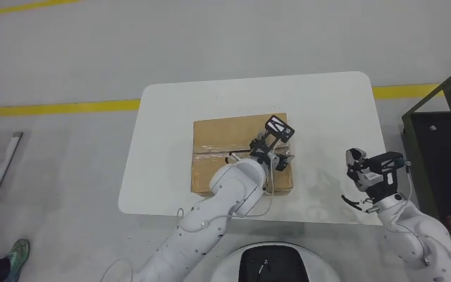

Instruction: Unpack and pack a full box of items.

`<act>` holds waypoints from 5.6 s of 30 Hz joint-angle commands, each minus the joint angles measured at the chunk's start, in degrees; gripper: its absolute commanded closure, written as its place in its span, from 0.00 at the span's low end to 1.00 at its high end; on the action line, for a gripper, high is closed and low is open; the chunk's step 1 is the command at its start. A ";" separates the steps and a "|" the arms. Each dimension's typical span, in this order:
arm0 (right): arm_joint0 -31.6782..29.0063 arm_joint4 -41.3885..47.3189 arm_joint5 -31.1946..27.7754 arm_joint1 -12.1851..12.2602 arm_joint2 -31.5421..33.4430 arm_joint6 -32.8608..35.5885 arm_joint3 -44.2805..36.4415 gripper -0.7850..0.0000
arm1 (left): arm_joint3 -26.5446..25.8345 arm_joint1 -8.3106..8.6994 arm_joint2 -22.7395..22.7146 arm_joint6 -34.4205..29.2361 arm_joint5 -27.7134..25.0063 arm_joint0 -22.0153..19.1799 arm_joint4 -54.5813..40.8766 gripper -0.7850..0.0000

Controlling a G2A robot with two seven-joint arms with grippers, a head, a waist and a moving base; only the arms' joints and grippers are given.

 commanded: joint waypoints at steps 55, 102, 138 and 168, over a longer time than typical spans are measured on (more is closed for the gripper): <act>1.20 3.81 -1.74 -0.44 -0.08 1.49 -1.61 1.00 | -7.35 -1.80 -9.65 -2.34 -0.47 6.52 6.90 1.00; 4.24 11.48 -8.74 -0.04 -0.06 5.77 -2.00 1.00 | -23.72 3.72 -53.84 -7.33 -4.07 22.17 28.75 1.00; 3.94 10.67 -8.48 0.18 -0.18 5.95 -0.99 1.00 | -22.19 4.16 -57.21 -5.45 -2.20 24.26 26.21 0.00; 13.92 2.09 -14.45 -1.19 -16.82 3.90 10.81 1.00 | -13.06 0.74 -26.26 -5.83 -4.71 13.42 14.26 0.00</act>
